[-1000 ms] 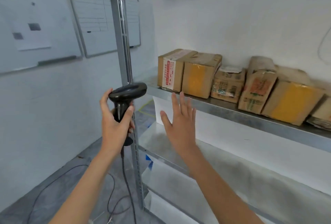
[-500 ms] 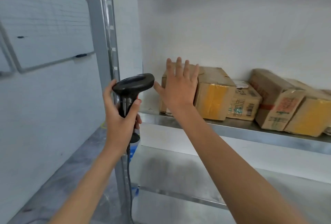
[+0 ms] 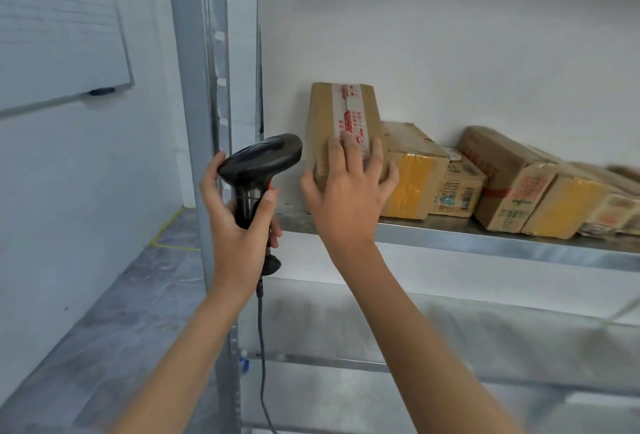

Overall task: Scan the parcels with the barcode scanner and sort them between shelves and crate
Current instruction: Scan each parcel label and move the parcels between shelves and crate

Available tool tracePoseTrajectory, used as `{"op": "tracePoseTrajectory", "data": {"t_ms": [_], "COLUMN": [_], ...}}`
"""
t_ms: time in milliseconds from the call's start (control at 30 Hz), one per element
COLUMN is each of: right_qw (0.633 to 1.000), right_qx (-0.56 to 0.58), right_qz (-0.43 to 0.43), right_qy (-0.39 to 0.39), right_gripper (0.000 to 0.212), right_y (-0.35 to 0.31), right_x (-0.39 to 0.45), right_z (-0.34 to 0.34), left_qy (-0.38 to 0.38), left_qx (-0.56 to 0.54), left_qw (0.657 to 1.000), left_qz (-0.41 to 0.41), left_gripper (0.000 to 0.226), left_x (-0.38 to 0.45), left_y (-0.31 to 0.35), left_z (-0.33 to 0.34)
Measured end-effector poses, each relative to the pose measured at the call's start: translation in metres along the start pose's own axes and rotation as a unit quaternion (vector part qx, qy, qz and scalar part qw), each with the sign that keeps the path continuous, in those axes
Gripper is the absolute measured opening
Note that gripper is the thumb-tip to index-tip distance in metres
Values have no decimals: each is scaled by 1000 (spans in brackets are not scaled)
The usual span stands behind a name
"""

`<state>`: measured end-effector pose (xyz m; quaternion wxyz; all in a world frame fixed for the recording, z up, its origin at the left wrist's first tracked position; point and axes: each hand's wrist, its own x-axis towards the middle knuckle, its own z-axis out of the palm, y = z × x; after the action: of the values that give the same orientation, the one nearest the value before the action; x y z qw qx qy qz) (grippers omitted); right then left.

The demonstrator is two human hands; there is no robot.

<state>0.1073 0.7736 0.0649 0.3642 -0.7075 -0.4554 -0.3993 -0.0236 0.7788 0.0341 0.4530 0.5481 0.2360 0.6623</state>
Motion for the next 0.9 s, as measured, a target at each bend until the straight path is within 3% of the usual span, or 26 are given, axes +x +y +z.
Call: {"op": "tracePoseTrajectory", "data": {"t_ms": [367,567,767,900], "right_qw": [997,992,989,992], "right_qx": [69,106,134,112], "right_qz": [24,19,47,55], "right_qy": [31,62,28,-5], "right_gripper": [59,67,68,70], "right_y": [0,-3,-11,-17], "right_x": [-37,-69,-94,-104], "right_z": [-21,-35,-43,-46], "left_qy": [5,48,86,51], "left_qx": [-5,-19,-27,-36], "left_qw": [1000,998,994,993], "left_qz": [-4,-19,-55,-100], "left_gripper": [63,67,68,74], "left_x": [-17,-21,-12,-8], "left_y": [-1,-15,-20,-28], "left_z": [-14,-14,-14,-16]}}
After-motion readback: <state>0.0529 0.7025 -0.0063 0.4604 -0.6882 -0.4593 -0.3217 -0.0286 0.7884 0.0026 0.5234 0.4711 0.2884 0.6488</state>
